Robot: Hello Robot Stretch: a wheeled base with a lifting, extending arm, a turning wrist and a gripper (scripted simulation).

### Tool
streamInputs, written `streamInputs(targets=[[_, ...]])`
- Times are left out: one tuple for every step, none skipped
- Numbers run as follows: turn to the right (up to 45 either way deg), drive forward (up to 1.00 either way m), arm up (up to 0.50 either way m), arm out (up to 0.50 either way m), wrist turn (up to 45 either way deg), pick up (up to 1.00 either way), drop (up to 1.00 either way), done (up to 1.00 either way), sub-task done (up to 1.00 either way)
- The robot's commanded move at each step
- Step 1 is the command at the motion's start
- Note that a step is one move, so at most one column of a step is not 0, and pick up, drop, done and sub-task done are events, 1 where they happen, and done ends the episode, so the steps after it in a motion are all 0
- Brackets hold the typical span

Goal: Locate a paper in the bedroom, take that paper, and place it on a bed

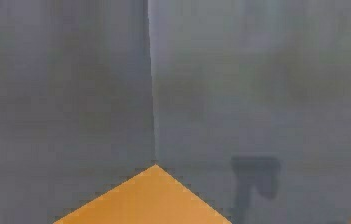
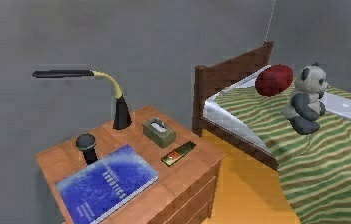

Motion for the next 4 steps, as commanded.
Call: streamInputs(targets=[[0.0,0.0,0.5,0.0,0.0,0.0,0.0,0.0,0.0],[0.0,0.0,0.26,0.0,0.0,0.0,0.0,0.0,0.0],[0.0,0.0,0.0,0.5,0.0,0.0,0.0,0.0,0.0],[0.0,0.0,0.0,0.0,45.0,0.0,0.0,0.0,0.0]])
